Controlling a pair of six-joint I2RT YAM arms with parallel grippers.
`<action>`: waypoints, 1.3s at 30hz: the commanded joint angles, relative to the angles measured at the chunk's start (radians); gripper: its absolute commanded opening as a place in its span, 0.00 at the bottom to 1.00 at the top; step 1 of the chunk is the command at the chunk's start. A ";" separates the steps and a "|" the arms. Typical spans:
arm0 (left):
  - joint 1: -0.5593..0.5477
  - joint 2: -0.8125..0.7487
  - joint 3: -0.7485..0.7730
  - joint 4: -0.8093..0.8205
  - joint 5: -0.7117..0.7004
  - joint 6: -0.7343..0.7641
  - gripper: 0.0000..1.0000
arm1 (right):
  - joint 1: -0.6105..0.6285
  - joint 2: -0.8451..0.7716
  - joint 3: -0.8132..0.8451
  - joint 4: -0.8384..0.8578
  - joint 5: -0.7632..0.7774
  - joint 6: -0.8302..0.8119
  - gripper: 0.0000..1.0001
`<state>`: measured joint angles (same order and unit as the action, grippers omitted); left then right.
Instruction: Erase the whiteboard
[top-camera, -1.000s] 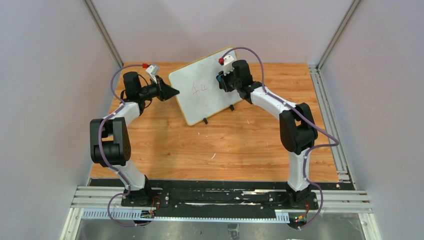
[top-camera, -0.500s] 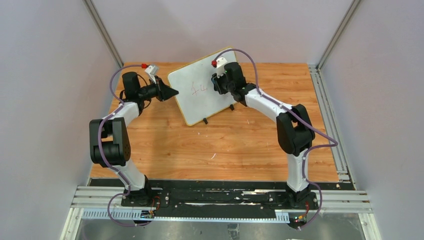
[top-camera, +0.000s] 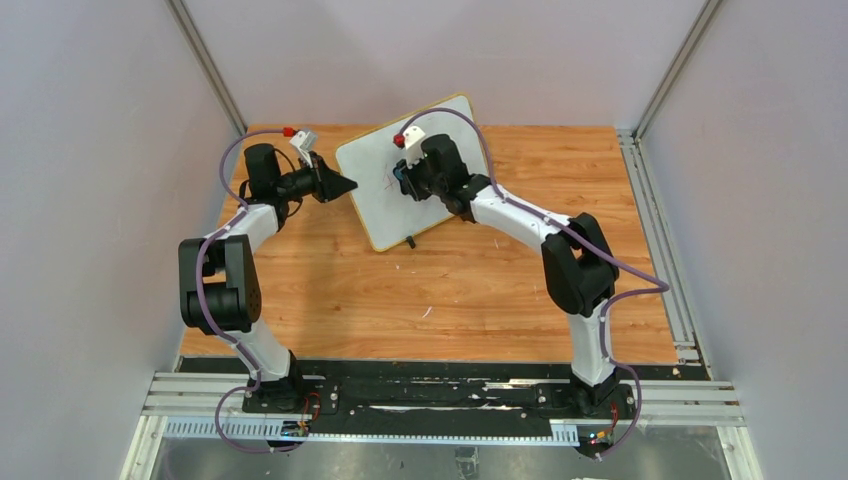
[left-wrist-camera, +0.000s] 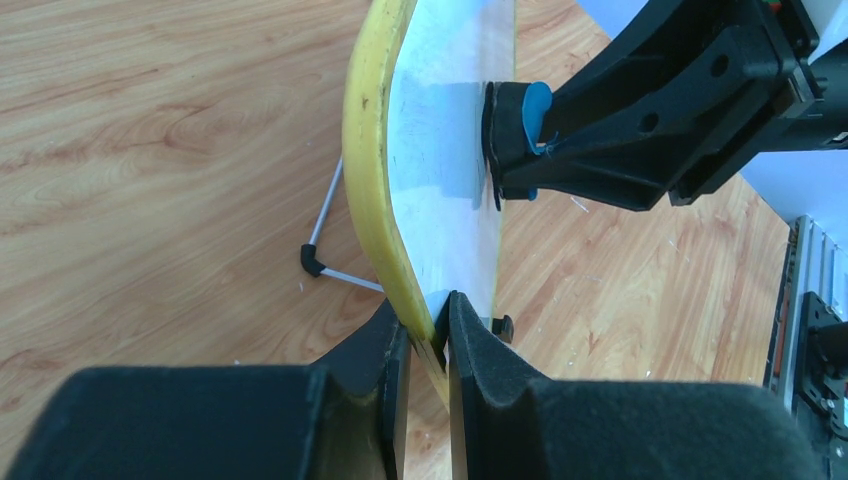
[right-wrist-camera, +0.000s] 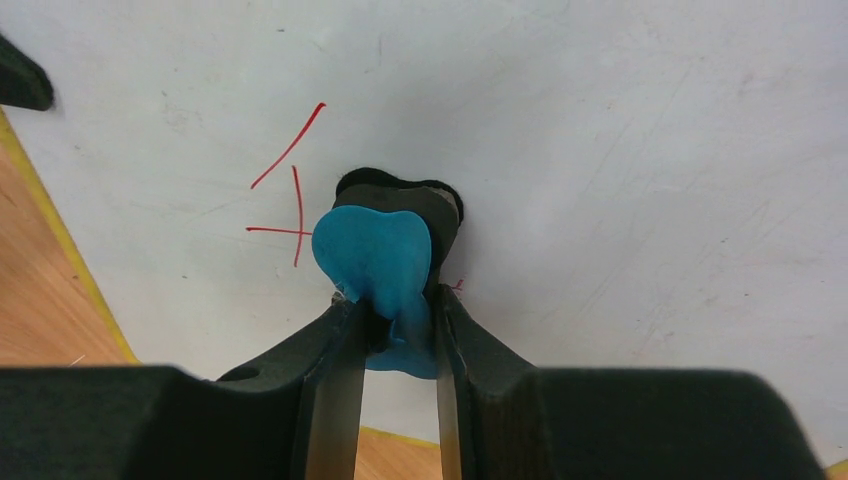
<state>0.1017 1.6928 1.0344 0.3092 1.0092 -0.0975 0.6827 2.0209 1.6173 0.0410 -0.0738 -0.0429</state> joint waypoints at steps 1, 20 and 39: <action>-0.005 0.003 -0.016 -0.058 -0.049 0.100 0.00 | -0.011 0.033 0.063 -0.030 0.045 -0.036 0.00; -0.004 0.006 -0.013 -0.058 -0.053 0.097 0.00 | -0.140 -0.033 -0.011 -0.017 0.068 -0.049 0.01; -0.004 0.002 -0.013 -0.064 -0.052 0.102 0.00 | 0.033 0.074 0.120 -0.027 0.038 0.010 0.01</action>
<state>0.1028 1.6913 1.0344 0.3008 1.0050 -0.0937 0.6491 2.0487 1.6894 -0.0101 -0.0071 -0.0578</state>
